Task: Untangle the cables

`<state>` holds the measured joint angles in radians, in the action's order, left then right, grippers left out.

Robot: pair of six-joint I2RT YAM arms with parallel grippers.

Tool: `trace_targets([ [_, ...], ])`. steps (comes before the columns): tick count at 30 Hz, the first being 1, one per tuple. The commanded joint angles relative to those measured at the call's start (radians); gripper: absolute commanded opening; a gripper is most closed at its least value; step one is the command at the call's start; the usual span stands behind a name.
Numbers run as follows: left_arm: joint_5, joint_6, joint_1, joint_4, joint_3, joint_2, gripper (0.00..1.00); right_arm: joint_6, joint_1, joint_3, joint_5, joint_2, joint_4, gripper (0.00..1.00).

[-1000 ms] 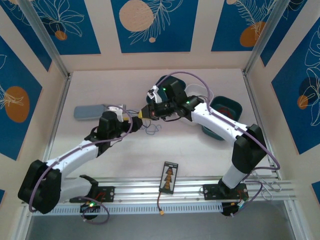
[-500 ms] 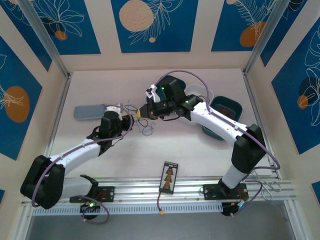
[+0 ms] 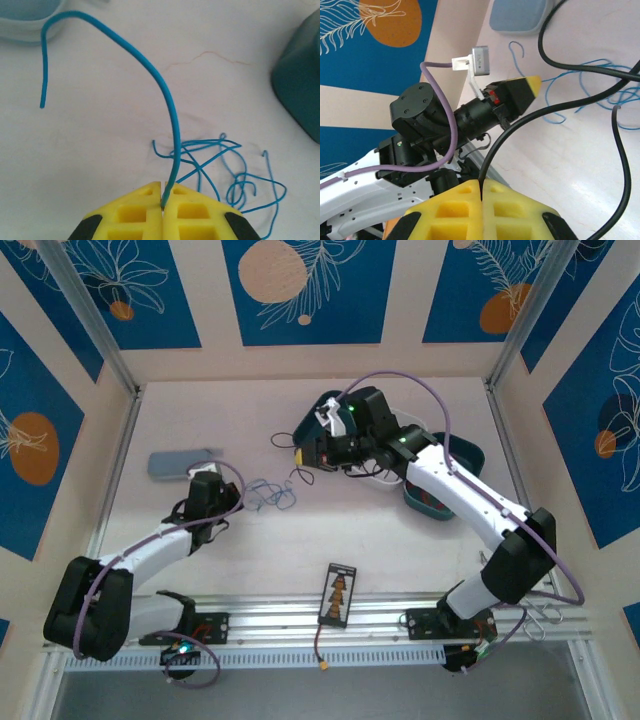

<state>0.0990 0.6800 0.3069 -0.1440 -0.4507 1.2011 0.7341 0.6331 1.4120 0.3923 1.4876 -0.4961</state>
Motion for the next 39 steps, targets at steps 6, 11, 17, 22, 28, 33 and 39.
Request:
trace_targets([
  [6,-0.011,-0.012,-0.021,0.084,0.009,-0.078,0.18,-0.072,-0.045,0.015,-0.140,-0.116,-0.147,0.00],
  [11,-0.042,-0.020,-0.021,0.117,0.003,-0.129,0.47,-0.107,-0.090,0.035,-0.232,-0.144,-0.218,0.00],
  [17,-0.069,-0.027,-0.021,0.160,-0.016,-0.178,0.66,-0.207,-0.146,0.103,-0.412,-0.115,-0.310,0.00],
  [22,-0.084,-0.029,-0.021,0.185,-0.029,-0.200,0.78,-0.307,-0.204,0.158,-0.534,-0.030,-0.329,0.00],
  [28,-0.083,-0.042,-0.020,0.238,-0.049,-0.217,0.99,-0.394,-0.282,0.200,-0.625,0.106,-0.304,0.00],
  [33,-0.073,-0.053,-0.021,0.272,-0.059,-0.222,1.00,-0.438,-0.315,0.221,-0.697,0.225,-0.285,0.00],
  [39,-0.063,-0.058,-0.020,0.294,-0.071,-0.222,1.00,-0.422,-0.334,0.230,-0.683,0.351,-0.291,0.00],
])
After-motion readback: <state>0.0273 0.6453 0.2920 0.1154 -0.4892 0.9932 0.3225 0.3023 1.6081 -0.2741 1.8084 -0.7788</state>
